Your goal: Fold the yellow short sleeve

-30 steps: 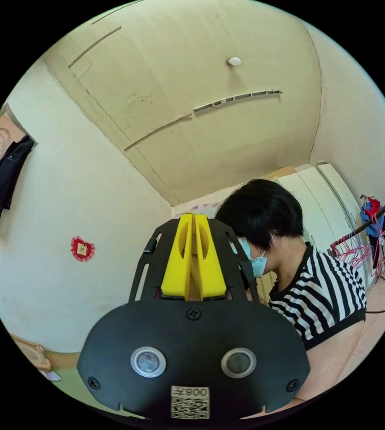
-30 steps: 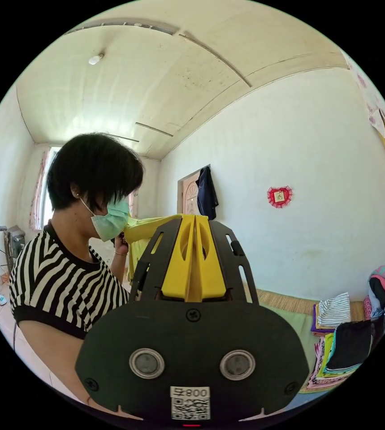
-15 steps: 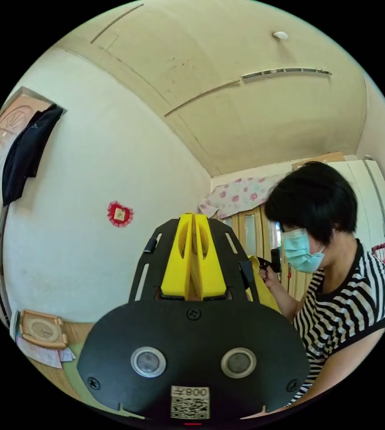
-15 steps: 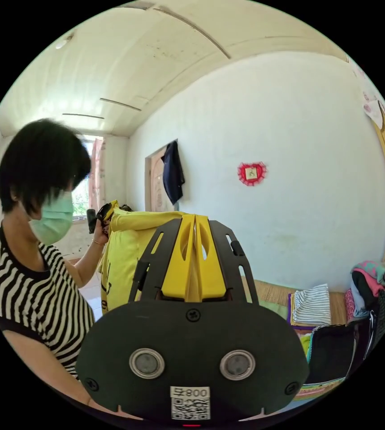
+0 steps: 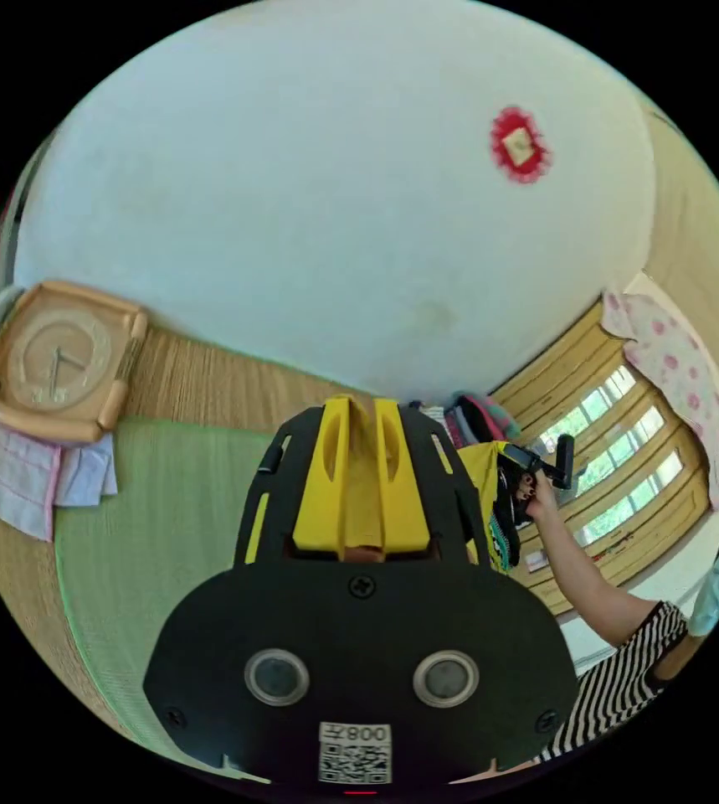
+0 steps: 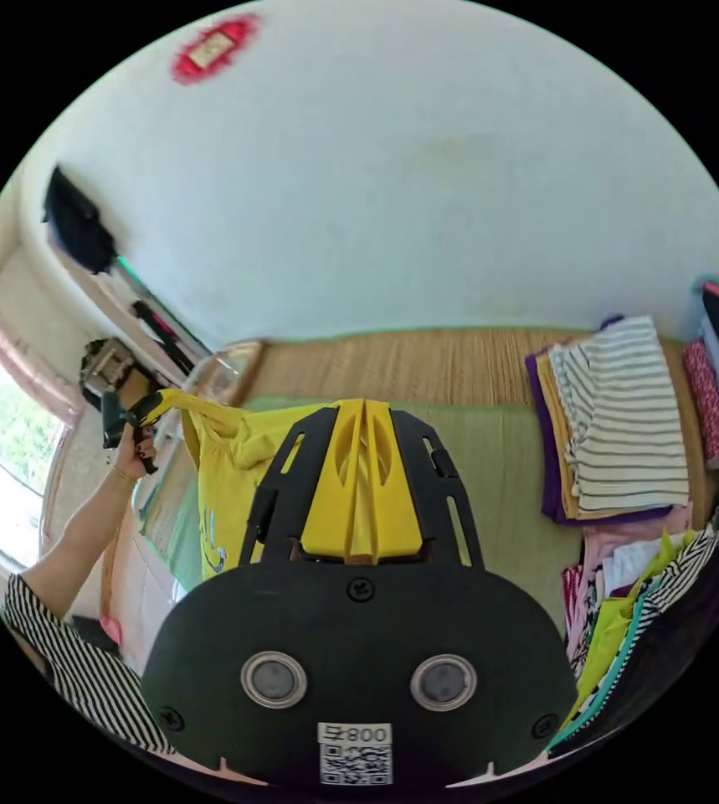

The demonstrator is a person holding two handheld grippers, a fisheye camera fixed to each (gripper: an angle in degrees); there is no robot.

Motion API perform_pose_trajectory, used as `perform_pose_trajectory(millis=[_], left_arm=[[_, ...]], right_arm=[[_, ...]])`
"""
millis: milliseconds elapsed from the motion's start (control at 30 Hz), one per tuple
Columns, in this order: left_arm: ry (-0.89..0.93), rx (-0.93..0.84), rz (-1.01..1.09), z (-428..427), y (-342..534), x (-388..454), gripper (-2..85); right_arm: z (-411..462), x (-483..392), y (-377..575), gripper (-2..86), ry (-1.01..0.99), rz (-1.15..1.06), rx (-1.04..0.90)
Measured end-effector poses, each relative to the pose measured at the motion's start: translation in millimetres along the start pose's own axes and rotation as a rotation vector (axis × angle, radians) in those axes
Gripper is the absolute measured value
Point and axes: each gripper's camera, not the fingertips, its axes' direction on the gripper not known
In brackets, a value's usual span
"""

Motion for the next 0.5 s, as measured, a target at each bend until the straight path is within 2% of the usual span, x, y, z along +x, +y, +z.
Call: perform_pose_trajectory(millis=[67, 200, 333, 500], left_arm=[[-0.001, -0.108, -0.122, 61, -4, -54, 8.0], [0.033, -0.130, -0.191, 100, 9, -102, 9.5], [-0.011, -0.234, -0.142, 106, 35, -112, 10.8], [-0.129, -0.395, -0.065, 124, 62, -83, 12.1]], right_arm=[[73, 24, -22, -0.1, 0.068, 0.082, -0.122], [177, 60, -42, 0.1, 0.115, 0.212, -0.245], [210, 35, -35, 1.9, 0.060, 0.120, -0.244], [243, -25, -5, 4.6, 0.171, 0.008, -0.311]])
